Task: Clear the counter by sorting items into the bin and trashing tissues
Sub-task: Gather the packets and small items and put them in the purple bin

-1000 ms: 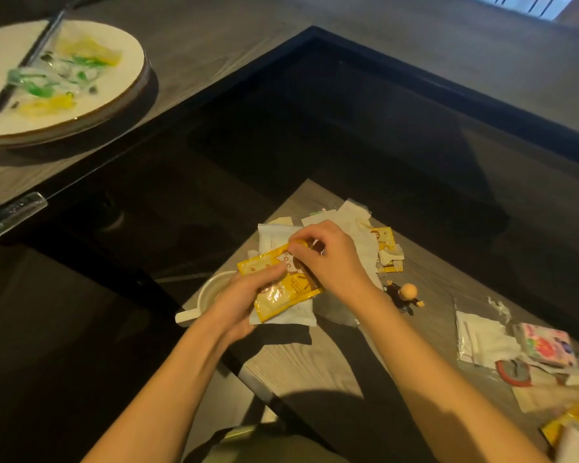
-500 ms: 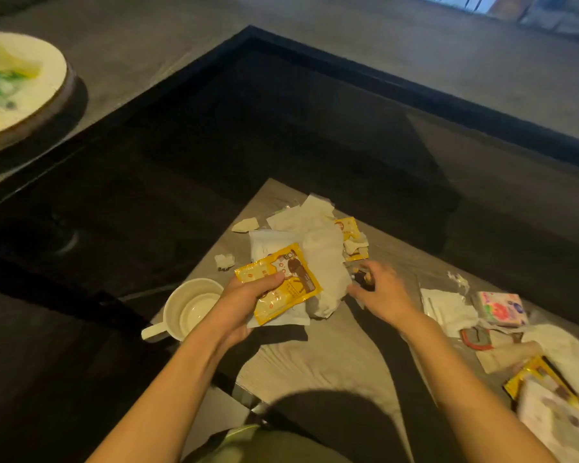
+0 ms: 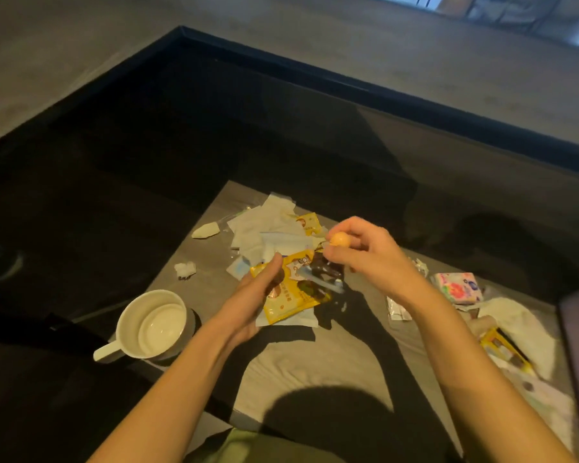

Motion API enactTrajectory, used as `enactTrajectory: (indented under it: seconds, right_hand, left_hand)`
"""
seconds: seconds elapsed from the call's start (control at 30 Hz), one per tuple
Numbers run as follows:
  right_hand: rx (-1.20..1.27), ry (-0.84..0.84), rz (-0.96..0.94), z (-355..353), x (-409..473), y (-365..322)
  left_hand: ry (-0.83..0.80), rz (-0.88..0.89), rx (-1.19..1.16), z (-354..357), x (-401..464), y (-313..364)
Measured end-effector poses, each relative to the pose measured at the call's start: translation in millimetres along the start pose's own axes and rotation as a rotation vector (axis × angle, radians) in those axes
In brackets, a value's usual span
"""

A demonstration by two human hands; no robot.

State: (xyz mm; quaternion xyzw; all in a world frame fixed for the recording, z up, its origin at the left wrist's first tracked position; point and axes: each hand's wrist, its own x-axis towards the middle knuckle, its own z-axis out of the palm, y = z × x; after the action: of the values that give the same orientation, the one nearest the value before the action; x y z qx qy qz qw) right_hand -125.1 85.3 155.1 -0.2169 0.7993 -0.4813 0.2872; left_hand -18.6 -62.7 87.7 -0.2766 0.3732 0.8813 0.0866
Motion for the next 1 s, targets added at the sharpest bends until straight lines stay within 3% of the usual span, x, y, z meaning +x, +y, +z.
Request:
enactTrajectory:
  seconds: [0.07, 0.13, 0.27, 0.33, 0.43, 0.5, 0.57, 0.67, 0.77, 1.0]
  right_hand:
    - [0.021, -0.157, 0.020, 2, 1, 1]
    - [-0.039, -0.213, 0.009, 5, 1, 3]
    - [-0.376, -0.150, -0.118, 7, 2, 8]
    - [-0.405, -0.155, -0.147, 5, 4, 10]
    - [-0.026, -0.083, -0.043, -5, 14, 14]
    - [0.159, 0.185, 0.056, -10, 33, 33]
    - [0.044, 0.325, 0.181, -8, 53, 58]
    - [-0.225, 0.171, 0.303, 12, 72, 92]
    - [-0.385, 0.078, 0.241, 32, 77, 105]
    - [-0.616, 0.078, 0.140, 41, 65, 102]
  left_hand:
    - [-0.126, -0.060, -0.059, 11, 2, -2]
    - [-0.211, -0.087, -0.087, 19, 2, -3]
    - [-0.213, -0.060, -0.012, 23, 4, -10]
    - [-0.183, -0.053, 0.046, 22, 3, -14]
    - [-0.141, -0.044, 0.048, 21, 4, -18]
    - [-0.099, -0.040, 0.067, 18, 3, -18]
    - [-0.063, -0.037, 0.083, 15, 2, -16]
    - [-0.022, -0.015, 0.079, 13, 1, -13]
    - [-0.005, -0.005, 0.074, 15, -2, -10]
    - [-0.029, 0.013, 0.093, 10, -9, -10]
